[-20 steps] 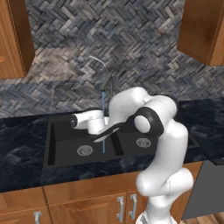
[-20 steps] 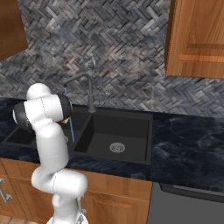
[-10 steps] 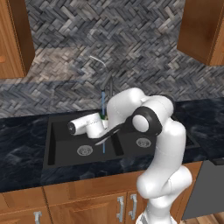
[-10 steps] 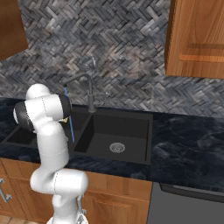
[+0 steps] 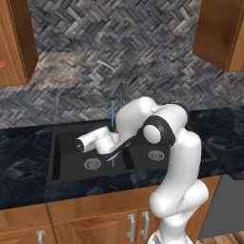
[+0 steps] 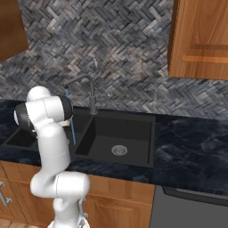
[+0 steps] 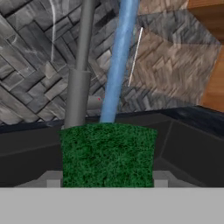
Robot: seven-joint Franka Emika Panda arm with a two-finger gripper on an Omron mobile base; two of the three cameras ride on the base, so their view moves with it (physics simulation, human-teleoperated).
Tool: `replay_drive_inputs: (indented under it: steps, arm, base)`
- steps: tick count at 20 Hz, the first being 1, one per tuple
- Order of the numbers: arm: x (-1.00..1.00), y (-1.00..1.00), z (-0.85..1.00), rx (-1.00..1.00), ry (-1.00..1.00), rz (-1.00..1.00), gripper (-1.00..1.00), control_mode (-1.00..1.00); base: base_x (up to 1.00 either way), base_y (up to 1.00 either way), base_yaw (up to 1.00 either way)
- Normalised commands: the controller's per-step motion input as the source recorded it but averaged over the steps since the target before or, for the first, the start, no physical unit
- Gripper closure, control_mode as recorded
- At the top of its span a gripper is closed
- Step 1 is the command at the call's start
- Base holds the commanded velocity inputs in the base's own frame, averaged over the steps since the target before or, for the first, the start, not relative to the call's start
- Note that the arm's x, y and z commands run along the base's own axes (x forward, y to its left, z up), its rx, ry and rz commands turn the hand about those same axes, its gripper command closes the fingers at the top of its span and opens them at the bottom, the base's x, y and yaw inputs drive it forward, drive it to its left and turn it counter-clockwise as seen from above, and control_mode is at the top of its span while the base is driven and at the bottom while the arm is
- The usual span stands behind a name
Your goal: Soak the sponge with water for a few seconds and then drop it inside the sink.
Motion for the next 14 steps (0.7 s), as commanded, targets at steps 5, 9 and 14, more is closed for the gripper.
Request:
replay_drive_inputs:
  steps: [5,9,14]
  arm:
    - [0.04,-0.3,0.0,0.0,0.13,0.0,1.0,-1.0]
    - [0.09,-0.15,0.0,0.0,0.14,0.01,1.0,-1.0]
    - [0.18,0.0,0.0,0.01,0.06,0.01,1.0,-1.0]
  base:
    - [0.0,0.0,0.0]
    - [0.0,0.0,0.0]
    - [0.0,0.0,0.0]
